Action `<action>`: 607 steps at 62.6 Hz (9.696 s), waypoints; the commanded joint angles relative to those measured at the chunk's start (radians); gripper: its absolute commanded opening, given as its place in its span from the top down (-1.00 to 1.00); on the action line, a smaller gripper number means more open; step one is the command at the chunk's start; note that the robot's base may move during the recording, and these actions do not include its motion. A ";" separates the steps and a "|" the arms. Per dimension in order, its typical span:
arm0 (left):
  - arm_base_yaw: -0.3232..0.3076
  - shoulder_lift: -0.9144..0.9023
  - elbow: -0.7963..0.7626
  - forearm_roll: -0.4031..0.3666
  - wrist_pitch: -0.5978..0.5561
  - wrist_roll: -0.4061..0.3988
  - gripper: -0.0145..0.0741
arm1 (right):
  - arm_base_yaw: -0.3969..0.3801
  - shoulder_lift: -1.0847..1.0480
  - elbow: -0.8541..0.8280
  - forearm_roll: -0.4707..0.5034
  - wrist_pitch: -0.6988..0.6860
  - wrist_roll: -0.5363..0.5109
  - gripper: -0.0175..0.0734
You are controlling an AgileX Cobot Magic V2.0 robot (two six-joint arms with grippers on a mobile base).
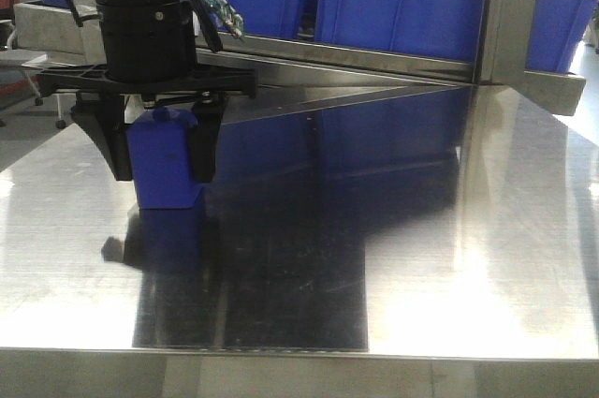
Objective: Pick and sort blue part to right shelf
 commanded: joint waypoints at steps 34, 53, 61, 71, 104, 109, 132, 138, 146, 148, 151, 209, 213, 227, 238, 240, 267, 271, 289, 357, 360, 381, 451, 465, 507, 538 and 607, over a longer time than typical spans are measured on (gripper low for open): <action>0.025 -0.257 -0.030 -0.042 0.023 0.126 -0.32 | -0.007 0.008 -0.028 -0.012 -0.092 -0.011 -0.33; 0.058 -0.350 -0.030 -0.044 0.023 0.128 -0.08 | -0.007 0.008 -0.028 -0.012 -0.092 -0.011 -0.33; 0.067 -0.388 -0.030 -0.046 0.026 0.128 0.00 | -0.007 0.008 -0.028 -0.012 -0.092 -0.011 -0.33; 0.067 -0.464 -0.026 -0.057 0.022 0.166 0.00 | -0.007 0.008 -0.028 -0.012 -0.092 -0.011 -0.33; 0.263 -0.984 0.482 -0.157 -0.590 0.554 0.00 | -0.007 0.008 -0.028 -0.012 -0.092 -0.011 -0.33; 0.312 -1.071 0.586 -0.157 -0.719 0.554 0.00 | -0.007 0.008 -0.028 -0.012 -0.092 -0.011 -0.33; 0.484 -1.419 0.940 -0.153 -0.922 0.554 0.00 | -0.007 0.008 -0.028 -0.012 -0.092 -0.011 -0.33; 0.485 -1.502 0.990 -0.145 -0.922 0.554 0.00 | -0.007 0.008 -0.028 -0.012 -0.092 -0.011 -0.33; 0.485 -1.615 1.036 -0.145 -0.915 0.554 0.01 | -0.007 0.008 -0.028 -0.012 -0.092 -0.011 -0.33; 0.485 -1.639 1.042 -0.145 -0.915 0.554 0.01 | -0.007 0.008 -0.028 -0.012 -0.092 -0.011 -0.33; 0.485 -1.677 1.045 -0.145 -0.903 0.554 0.01 | -0.007 0.008 -0.028 -0.012 -0.092 -0.011 -0.33; 0.485 -1.758 1.045 -0.145 -0.894 0.554 0.01 | -0.007 0.008 -0.028 -0.012 -0.092 -0.011 -0.33; 0.485 -1.758 1.045 -0.145 -0.894 0.554 0.01 | -0.007 0.008 -0.028 -0.012 -0.092 -0.011 -0.33; 0.485 -1.758 1.045 -0.145 -0.894 0.554 0.01 | -0.007 0.008 -0.028 -0.012 -0.092 -0.011 -0.33; 0.485 -1.758 1.045 -0.145 -0.894 0.554 0.01 | -0.007 0.008 -0.028 -0.012 -0.092 -0.011 -0.33; 0.485 -1.758 1.045 -0.145 -0.894 0.554 0.01 | -0.007 0.008 -0.028 -0.012 -0.092 -0.011 -0.33; 0.485 -1.758 1.045 -0.145 -0.893 0.554 0.01 | -0.007 0.008 -0.028 -0.012 -0.092 -0.011 -0.33; 0.485 -1.758 1.045 -0.145 -0.893 0.554 0.01 | -0.007 0.008 -0.028 -0.012 -0.092 -0.011 -0.33; 0.485 -1.758 1.045 -0.145 -0.893 0.554 0.01 | -0.007 0.008 -0.028 -0.012 -0.092 -0.011 -0.33; 0.485 -1.758 1.045 -0.145 -0.893 0.554 0.01 | -0.007 0.008 -0.028 -0.012 -0.092 -0.011 -0.33; 0.485 -1.758 1.045 -0.145 -0.893 0.554 0.01 | -0.007 0.008 -0.028 -0.012 -0.092 -0.011 -0.33; 0.484 -1.758 1.045 -0.145 -0.893 0.554 0.01 | -0.007 0.008 -0.028 -0.012 -0.092 -0.011 -0.33; 0.484 -1.756 1.045 -0.145 -0.893 0.554 0.01 | -0.007 0.008 -0.028 -0.012 -0.092 -0.011 -0.33; 0.484 -1.756 1.045 -0.145 -0.893 0.554 0.01 | -0.007 0.008 -0.028 -0.012 -0.092 -0.011 -0.33; 0.484 -1.756 1.045 -0.145 -0.893 0.554 0.01 | -0.007 0.008 -0.028 -0.012 -0.092 -0.011 -0.33; 0.484 -1.756 1.045 -0.145 -0.892 0.554 0.01 | -0.007 0.008 -0.028 -0.012 -0.092 -0.011 -0.33; 0.484 -1.756 1.045 -0.145 -0.892 0.554 0.01 | -0.007 0.008 -0.028 -0.012 -0.092 -0.011 -0.33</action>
